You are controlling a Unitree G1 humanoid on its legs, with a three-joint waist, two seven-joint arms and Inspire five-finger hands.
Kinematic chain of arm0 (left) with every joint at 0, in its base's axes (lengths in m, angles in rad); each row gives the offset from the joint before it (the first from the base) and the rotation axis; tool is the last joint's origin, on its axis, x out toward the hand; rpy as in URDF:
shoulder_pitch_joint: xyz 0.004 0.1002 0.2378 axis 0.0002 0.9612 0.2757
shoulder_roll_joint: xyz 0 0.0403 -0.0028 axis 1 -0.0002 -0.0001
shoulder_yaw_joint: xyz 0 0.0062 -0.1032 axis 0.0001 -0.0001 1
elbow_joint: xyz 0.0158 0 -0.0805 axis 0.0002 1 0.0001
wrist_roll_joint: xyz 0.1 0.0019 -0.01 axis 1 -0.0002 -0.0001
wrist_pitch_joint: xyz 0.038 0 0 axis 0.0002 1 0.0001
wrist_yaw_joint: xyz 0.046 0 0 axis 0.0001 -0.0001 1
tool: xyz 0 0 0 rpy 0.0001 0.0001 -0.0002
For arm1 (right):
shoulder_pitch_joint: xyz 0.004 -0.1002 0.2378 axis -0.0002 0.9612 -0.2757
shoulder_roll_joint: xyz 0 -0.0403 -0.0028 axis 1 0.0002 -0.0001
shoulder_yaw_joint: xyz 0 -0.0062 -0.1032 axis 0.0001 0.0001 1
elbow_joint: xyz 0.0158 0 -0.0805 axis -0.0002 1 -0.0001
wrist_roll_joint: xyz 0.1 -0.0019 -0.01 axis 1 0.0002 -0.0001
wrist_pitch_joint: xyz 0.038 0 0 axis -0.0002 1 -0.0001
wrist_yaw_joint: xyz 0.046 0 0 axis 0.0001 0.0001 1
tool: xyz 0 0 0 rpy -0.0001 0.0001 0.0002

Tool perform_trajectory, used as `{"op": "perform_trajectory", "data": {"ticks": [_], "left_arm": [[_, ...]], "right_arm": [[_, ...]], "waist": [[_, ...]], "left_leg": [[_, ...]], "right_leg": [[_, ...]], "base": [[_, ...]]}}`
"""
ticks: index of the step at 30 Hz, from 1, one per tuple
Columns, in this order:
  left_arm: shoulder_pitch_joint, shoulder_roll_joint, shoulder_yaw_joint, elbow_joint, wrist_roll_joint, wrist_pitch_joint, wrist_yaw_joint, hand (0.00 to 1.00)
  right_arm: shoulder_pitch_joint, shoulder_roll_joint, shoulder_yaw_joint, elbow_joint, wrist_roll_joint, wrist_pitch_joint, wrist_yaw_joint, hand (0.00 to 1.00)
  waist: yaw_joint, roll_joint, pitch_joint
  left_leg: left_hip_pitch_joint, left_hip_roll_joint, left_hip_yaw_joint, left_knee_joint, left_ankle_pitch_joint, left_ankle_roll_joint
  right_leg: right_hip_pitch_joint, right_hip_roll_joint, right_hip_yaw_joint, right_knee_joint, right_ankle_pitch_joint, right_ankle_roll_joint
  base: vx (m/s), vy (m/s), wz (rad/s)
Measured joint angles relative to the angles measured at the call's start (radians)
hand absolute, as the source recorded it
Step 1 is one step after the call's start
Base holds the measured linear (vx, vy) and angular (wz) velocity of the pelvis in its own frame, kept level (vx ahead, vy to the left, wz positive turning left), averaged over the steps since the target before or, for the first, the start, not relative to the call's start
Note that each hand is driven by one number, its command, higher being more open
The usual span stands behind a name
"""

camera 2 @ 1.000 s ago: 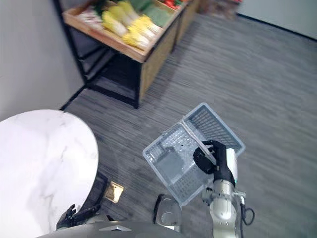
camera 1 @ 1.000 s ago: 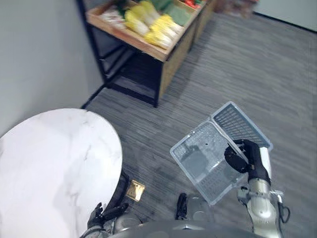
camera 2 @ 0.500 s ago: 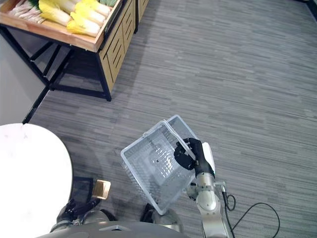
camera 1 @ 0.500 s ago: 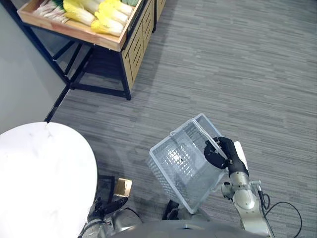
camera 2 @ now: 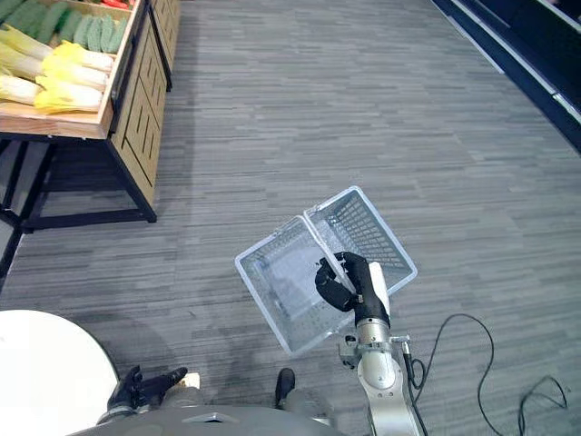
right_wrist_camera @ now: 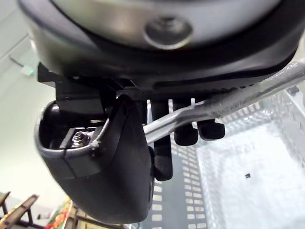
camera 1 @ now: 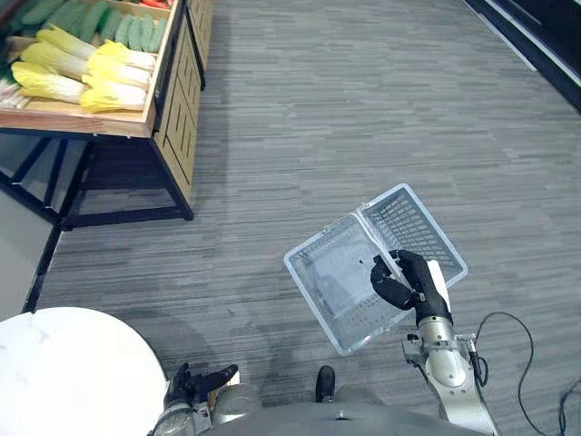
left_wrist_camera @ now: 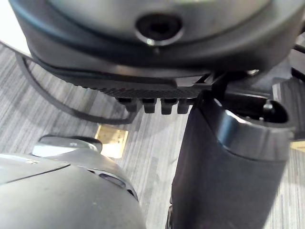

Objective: Pick vegetable in the basket

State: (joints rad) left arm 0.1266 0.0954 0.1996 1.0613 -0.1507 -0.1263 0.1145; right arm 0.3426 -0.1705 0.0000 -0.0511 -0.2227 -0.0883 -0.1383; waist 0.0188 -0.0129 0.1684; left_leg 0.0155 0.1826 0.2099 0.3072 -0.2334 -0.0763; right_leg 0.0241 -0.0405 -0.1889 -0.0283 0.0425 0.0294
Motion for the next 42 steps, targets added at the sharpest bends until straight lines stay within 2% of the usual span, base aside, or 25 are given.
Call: {"op": "perform_trajectory", "data": {"ticks": [6, 9, 12, 21, 22, 28, 37, 42], "left_arm": [[-0.003, 0.004, -0.047, -0.008, 0.001, 0.0, -0.012, 1.0], [-0.002, 0.004, -0.077, -0.014, 0.001, -0.002, -0.014, 1.0], [0.0, 0.01, -0.077, -0.013, 0.0, -0.003, -0.014, 1.0], [0.04, 0.018, -0.063, 0.002, 0.001, -0.001, -0.018, 1.0], [0.043, 0.021, 0.005, 0.028, 0.003, 0.002, -0.031, 1.0], [0.043, 0.021, 0.007, 0.028, 0.003, 0.002, -0.031, 1.0], [0.04, 0.02, 0.013, 0.028, -0.003, 0.005, -0.032, 1.0], [0.038, 0.019, 0.009, 0.026, -0.004, 0.005, -0.033, 1.0]], "right_arm": [[0.029, -0.001, -0.022, 0.009, -0.004, 0.0, 0.004, 0.0], [0.029, -0.001, -0.059, 0.024, -0.006, 0.0, 0.004, 0.0], [0.022, -0.001, -0.079, 0.053, -0.005, 0.0, 0.002, 0.0], [0.022, 0.022, -0.082, 0.113, 0.002, 0.006, 0.002, 0.0], [0.031, 0.031, -0.075, 0.138, 0.209, 0.01, 0.042, 0.0], [0.03, 0.031, -0.076, 0.138, 0.216, 0.01, 0.042, 0.0], [-0.001, 0.066, -0.131, 0.178, 0.449, 0.011, 0.042, 0.0], [-0.013, 0.073, -0.144, 0.188, 0.506, 0.011, 0.04, 0.0]], "waist": [[0.001, 0.01, -0.005], [0.003, 0.021, -0.011], [0.003, 0.022, -0.012], [0.007, 0.002, -0.021], [0.01, -0.039, -0.046], [0.01, -0.038, -0.046], [0.013, -0.037, -0.045], [0.014, -0.036, -0.046]], "left_leg": [[0.016, -0.035, -0.008, -0.058, 0.017, 0.003], [0.032, -0.049, -0.022, -0.121, 0.037, 0.004], [0.034, -0.052, -0.024, -0.15, 0.043, 0.004], [0.045, -0.072, -0.014, -0.169, 0.047, 0.004], [0.049, -0.088, -0.014, -0.171, 0.044, 0.015], [0.048, -0.088, -0.014, -0.172, 0.043, 0.016], [0.03, -0.095, -0.019, -0.173, 0.046, 0.019], [0.031, -0.101, -0.025, -0.174, 0.047, 0.023]], "right_leg": [[0.004, -0.029, -0.017, -0.016, 0.014, 0.013], [0.001, -0.034, -0.027, -0.029, 0.027, 0.013], [-0.011, -0.033, -0.026, -0.032, 0.041, 0.013], [-0.016, -0.045, 0.016, -0.05, 0.074, 0.028], [-0.023, -0.054, 0.033, -0.051, 0.082, 0.033], [-0.025, -0.054, 0.032, -0.051, 0.082, 0.033], [-0.04, -0.062, 0.026, -0.051, 0.085, 0.037], [-0.036, -0.07, 0.018, -0.051, 0.086, 0.039]], "base": [[-0.01, 0.095, 0.09], [-0.03, 0.032, 0.12], [-0.06, 0.019, 0.0], [-0.1, 0.019, -0.08], [-0.03, 0.007, -0.07], [0.0, 0.0, 0.0], [0.0, 0.0, 0.01], [0.0, 0.0, 0.06]]}}
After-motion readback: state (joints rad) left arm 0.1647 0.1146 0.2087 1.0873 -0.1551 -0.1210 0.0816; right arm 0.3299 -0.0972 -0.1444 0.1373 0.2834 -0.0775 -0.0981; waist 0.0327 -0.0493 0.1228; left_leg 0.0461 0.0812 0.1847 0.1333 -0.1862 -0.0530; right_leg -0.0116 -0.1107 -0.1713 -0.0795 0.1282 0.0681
